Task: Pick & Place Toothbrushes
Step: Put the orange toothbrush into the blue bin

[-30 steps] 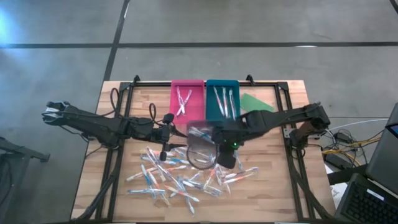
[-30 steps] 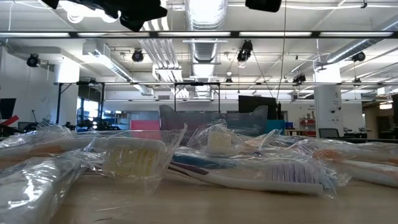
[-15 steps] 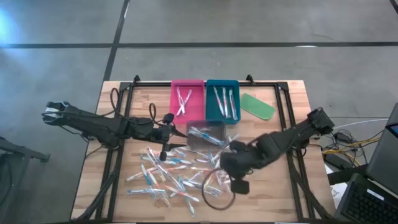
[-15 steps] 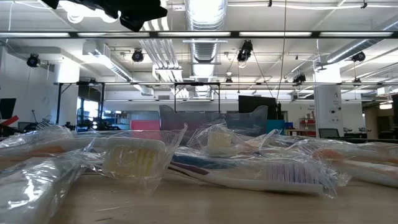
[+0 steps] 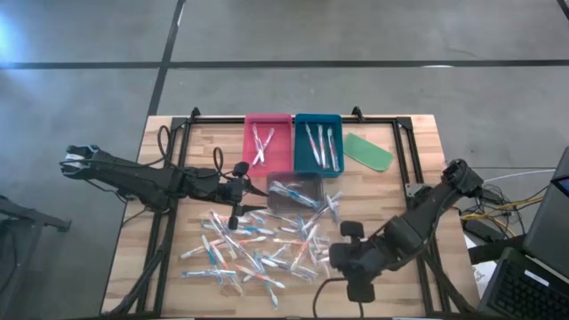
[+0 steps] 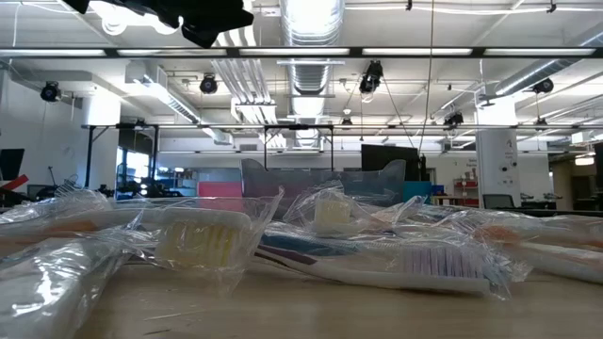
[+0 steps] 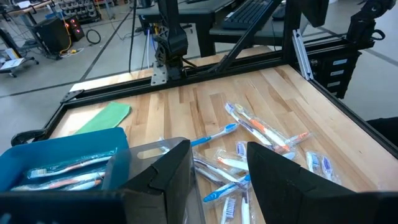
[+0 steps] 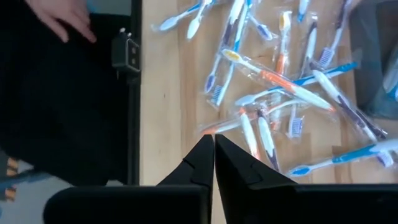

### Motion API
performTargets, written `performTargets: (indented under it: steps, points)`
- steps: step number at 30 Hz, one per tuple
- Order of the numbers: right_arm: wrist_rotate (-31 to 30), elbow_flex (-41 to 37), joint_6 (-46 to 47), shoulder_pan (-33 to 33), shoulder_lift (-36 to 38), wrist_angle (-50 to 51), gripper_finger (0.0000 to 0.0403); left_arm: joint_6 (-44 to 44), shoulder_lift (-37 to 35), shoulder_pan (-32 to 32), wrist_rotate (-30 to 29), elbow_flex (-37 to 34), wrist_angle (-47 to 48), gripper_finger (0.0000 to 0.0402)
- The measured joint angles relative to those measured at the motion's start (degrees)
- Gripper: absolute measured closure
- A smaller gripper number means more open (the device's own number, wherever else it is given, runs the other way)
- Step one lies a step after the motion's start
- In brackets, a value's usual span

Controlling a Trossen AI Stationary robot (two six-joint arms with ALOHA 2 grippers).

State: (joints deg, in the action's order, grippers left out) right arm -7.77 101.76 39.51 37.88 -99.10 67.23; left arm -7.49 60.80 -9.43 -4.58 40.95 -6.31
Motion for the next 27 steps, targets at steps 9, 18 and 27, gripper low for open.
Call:
performTargets:
  steps: [9,18,27]
  points:
    - [-5.81,-1.48,7.76,2.08,-0.03,-0.04,0.0387,0.01,0.00,0.00,0.00,0.00,0.01,0.0239]
    - [-13.79,-6.66,-16.47,0.86,-0.09,0.03,0.0391,0.00,-0.01,0.00,0.01,0.00,0.01,0.0239]
    - [-15.85,-13.38,-34.25,-3.61,-0.52,-4.77,0.0380,0.01,0.00,0.00,0.01,0.00,-0.02,0.0239]
